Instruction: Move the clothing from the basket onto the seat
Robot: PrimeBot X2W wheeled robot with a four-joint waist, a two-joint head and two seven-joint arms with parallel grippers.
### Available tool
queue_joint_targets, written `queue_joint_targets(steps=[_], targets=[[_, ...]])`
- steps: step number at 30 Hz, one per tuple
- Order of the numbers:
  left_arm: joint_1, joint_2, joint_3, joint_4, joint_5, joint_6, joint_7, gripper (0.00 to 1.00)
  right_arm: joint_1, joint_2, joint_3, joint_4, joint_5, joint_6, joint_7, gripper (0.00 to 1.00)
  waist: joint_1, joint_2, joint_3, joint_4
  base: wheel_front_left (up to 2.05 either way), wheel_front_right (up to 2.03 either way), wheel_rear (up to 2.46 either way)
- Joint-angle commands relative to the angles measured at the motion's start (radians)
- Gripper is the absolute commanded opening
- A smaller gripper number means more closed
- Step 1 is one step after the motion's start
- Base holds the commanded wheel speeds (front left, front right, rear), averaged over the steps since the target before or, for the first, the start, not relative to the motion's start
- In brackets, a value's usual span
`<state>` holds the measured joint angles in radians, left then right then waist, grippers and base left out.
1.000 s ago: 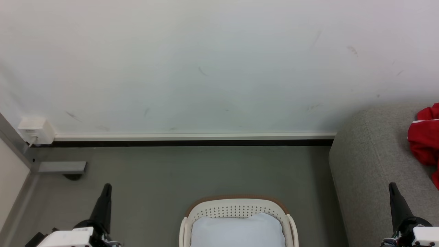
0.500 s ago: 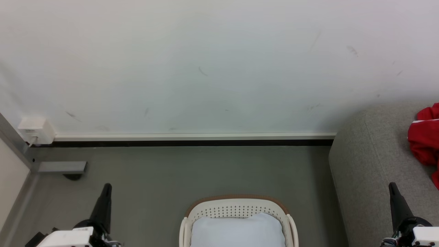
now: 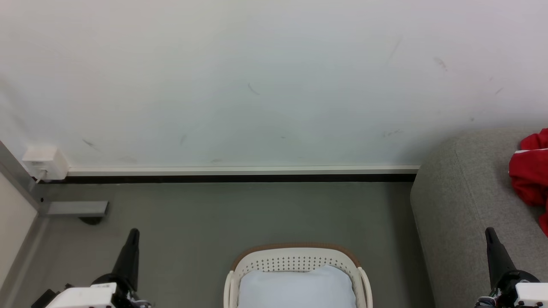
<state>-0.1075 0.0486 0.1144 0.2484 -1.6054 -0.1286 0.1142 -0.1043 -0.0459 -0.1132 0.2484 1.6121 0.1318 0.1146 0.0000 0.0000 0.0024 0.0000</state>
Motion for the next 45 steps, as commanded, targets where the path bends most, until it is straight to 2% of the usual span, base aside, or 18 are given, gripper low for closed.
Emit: queue_joint_targets(steps=[1, 45], targets=[[-0.007, 0.002, 0.002, -0.003, -0.013, -0.004, 0.004, 0.0, -0.013, -0.008, -0.004, -0.005, 0.001, -0.002, 0.003, 0.0, 0.0, 0.0, 0.0, 0.0, 0.0, 0.0, 0.0], [-0.007, 0.002, 0.002, -0.003, -0.013, -0.004, 0.004, 0.0, -0.013, -0.008, -0.004, -0.005, 0.001, -0.002, 0.003, 0.0, 0.0, 0.0, 0.0, 0.0, 0.0, 0.0, 0.0]])
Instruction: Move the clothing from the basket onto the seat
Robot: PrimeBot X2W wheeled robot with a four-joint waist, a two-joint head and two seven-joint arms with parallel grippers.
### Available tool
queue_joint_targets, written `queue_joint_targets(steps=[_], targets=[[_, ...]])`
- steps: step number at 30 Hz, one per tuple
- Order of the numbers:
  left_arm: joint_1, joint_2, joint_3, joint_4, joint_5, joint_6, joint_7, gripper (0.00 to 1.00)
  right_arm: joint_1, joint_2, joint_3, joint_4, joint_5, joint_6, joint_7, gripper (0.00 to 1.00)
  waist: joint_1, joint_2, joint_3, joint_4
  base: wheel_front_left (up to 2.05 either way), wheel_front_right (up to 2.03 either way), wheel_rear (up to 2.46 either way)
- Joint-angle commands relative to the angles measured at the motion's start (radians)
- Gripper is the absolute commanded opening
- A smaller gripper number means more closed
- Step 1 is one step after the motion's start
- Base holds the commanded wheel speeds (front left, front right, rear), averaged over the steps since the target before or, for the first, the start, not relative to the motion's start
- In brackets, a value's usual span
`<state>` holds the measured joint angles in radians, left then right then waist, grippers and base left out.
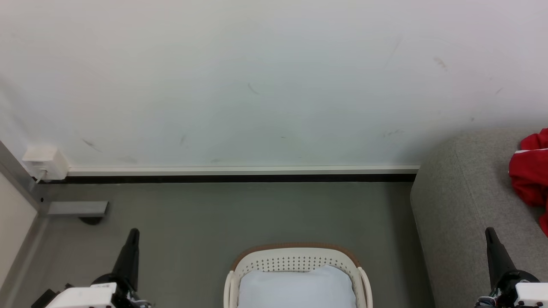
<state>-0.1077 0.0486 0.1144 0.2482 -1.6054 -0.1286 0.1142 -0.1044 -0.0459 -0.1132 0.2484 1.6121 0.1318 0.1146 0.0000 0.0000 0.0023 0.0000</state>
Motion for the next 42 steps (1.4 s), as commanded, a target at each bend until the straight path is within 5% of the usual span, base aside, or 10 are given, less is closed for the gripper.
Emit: queue_joint_targets(steps=[1, 42], targets=[[-0.007, 0.002, 0.002, -0.003, -0.013, -0.004, 0.004, 0.0, -0.013, -0.008, -0.004, -0.005, 0.001, -0.002, 0.003, 0.0, 0.0, 0.0, 0.0, 0.0, 0.0, 0.0, 0.0], [-0.007, 0.002, 0.002, -0.003, -0.013, -0.004, 0.004, 0.0, -0.013, -0.008, -0.004, -0.005, 0.001, -0.002, 0.003, 0.0, 0.0, 0.0, 0.0, 0.0, 0.0, 0.0, 0.0]])
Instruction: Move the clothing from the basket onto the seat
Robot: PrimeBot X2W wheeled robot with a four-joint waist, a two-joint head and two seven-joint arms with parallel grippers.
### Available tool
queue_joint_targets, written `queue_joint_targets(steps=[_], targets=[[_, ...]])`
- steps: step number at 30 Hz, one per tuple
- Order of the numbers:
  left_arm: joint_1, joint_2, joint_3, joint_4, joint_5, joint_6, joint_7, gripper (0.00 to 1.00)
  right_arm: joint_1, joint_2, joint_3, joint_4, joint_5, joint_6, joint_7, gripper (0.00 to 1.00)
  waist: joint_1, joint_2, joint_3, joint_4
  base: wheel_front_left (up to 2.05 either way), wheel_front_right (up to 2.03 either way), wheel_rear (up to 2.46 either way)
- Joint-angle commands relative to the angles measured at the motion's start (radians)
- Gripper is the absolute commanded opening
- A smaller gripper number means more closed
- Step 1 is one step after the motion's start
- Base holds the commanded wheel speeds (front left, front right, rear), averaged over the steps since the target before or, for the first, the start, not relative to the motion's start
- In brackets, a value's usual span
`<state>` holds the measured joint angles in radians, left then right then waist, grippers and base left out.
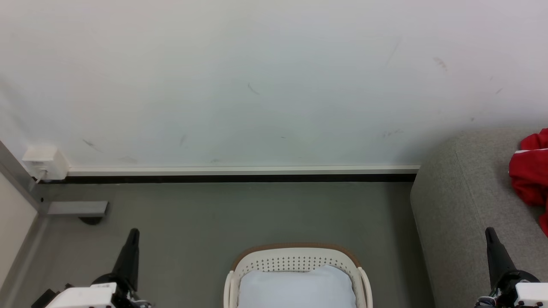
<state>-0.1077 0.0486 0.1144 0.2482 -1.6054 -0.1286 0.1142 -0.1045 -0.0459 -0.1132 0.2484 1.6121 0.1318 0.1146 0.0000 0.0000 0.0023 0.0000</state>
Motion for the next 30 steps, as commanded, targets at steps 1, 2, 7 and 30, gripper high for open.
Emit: queue_joint_targets(steps=[1, 2, 7, 30], targets=[[-0.007, 0.002, 0.002, -0.003, -0.013, -0.004, 0.004, 0.0, -0.013, -0.008, -0.004, -0.005, 0.001, -0.002, 0.003, 0.0, 0.0, 0.0, 0.0, 0.0, 0.0, 0.0, 0.0], [-0.007, 0.002, 0.002, -0.003, -0.013, -0.004, 0.004, 0.0, -0.013, -0.008, -0.004, -0.005, 0.001, -0.002, 0.003, 0.0, 0.0, 0.0, 0.0, 0.0, 0.0, 0.0, 0.0], [-0.007, 0.002, 0.002, -0.003, -0.013, -0.004, 0.004, 0.0, -0.013, -0.008, -0.004, -0.005, 0.001, -0.002, 0.003, 0.0, 0.0, 0.0, 0.0, 0.0, 0.0, 0.0, 0.0], [-0.007, 0.002, 0.002, -0.003, -0.013, -0.004, 0.004, 0.0, -0.013, -0.008, -0.004, -0.005, 0.001, -0.002, 0.003, 0.0, 0.0, 0.0, 0.0, 0.0, 0.0, 0.0, 0.0]])
